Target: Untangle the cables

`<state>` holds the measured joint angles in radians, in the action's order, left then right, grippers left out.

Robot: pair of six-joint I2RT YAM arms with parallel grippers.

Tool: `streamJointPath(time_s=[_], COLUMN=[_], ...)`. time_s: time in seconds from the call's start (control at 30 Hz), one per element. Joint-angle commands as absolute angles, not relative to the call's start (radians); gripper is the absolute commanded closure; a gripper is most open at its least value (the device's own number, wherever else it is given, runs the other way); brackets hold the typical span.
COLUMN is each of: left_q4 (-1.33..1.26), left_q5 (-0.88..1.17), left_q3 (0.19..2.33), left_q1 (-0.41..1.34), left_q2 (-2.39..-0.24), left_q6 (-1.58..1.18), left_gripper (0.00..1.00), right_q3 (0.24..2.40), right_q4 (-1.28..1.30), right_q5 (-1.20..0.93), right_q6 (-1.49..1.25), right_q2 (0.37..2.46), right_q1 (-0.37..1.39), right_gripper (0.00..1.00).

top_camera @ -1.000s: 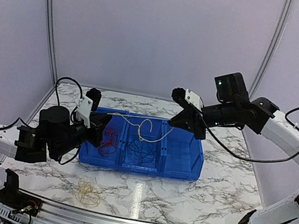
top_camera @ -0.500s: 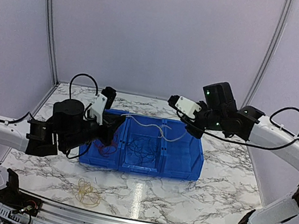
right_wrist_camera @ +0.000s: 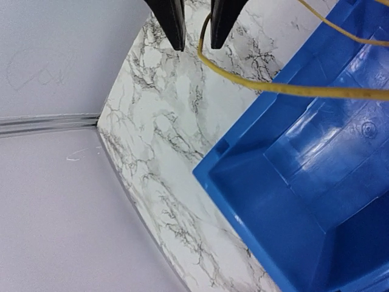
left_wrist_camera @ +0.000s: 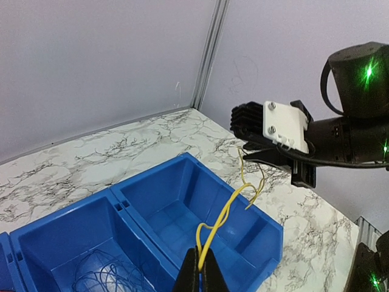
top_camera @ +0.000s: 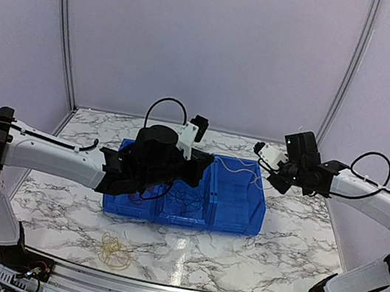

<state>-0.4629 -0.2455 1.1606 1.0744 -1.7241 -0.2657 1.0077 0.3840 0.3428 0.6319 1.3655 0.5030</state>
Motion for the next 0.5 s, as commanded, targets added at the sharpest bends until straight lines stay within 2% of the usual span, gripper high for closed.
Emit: streamJointPath(time_s=[0.0,0.33,0.4,0.47], left_q4=[-0.468,-0.466,-0.467,-0.465], left_q5=[-0.280,-0.318,-0.329,-0.340], left_q3=[1.236,1.303,1.307,1.316], left_q1=[1.075,1.075,1.075,1.075], left_q2=[-1.760,-1.852,-1.863,-1.878], left_q6=[-0.316,-0.409,-0.423,-0.425], left_gripper=[1.00,1.00,1.00,1.00], right_q3=[0.971,1.036,1.052,1.067], right_q4=[0.342,0.379,0.384,0.402], right_q5=[0.195,-0.149,-0.180,-0.219], right_q6=[0.585,0.519,0.514,0.513], right_q2=[1.345,1.441,1.462,1.480], right_q1=[0.458,0.458,0.457,0.457], right_gripper=[0.84,0.92,0.91,0.84])
